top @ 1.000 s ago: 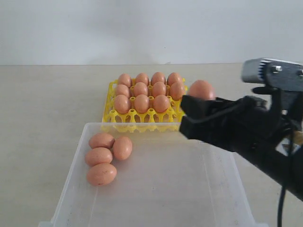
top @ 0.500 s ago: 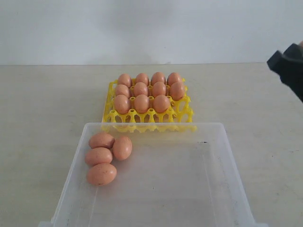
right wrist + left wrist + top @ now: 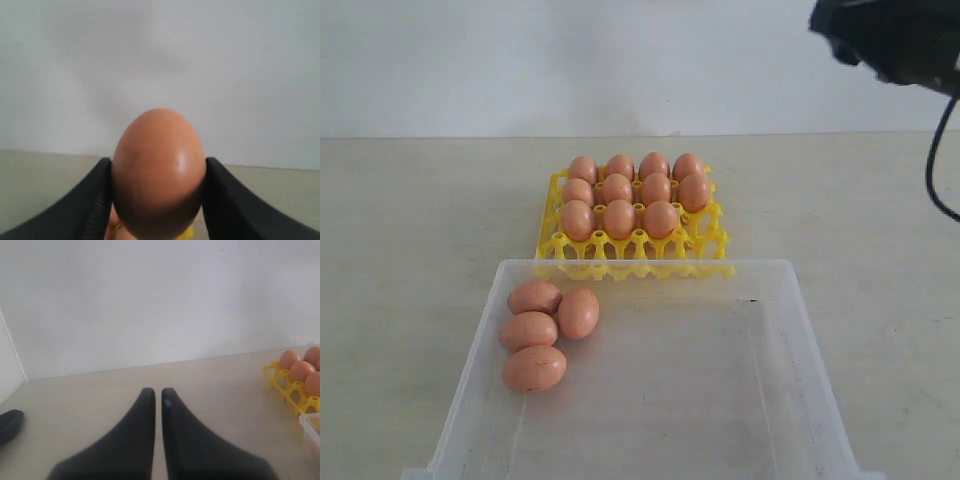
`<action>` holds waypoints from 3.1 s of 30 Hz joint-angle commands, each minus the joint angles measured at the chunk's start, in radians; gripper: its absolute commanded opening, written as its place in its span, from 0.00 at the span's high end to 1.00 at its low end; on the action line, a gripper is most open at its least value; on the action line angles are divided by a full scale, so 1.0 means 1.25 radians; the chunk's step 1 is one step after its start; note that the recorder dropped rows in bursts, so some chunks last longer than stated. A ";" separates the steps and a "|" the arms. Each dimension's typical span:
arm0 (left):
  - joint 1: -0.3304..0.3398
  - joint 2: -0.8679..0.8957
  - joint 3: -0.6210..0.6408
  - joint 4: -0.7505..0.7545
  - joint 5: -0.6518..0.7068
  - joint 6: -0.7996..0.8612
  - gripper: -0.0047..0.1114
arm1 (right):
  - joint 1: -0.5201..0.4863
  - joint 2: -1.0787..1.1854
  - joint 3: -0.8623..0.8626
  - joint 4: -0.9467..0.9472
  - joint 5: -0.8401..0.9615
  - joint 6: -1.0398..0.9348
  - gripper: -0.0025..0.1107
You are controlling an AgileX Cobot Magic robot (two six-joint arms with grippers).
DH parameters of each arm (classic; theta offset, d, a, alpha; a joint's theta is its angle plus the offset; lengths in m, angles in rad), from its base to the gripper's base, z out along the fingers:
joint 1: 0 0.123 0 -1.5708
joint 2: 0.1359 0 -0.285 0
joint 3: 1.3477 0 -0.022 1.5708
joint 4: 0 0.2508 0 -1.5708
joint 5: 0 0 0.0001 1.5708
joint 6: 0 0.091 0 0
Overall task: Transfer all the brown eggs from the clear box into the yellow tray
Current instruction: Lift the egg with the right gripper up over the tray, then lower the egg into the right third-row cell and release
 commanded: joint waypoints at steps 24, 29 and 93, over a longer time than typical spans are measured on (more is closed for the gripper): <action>-0.005 -0.002 0.003 -0.002 0.000 0.002 0.92 | -0.177 0.512 -0.188 -0.698 -0.620 0.496 0.98; -0.005 -0.002 0.003 -0.002 0.000 0.002 0.92 | -0.153 0.534 -0.188 -0.648 -0.620 0.381 0.98; -0.005 -0.002 0.003 -0.002 -0.002 0.002 0.92 | -0.003 0.538 -0.188 -0.474 -0.224 -0.029 0.67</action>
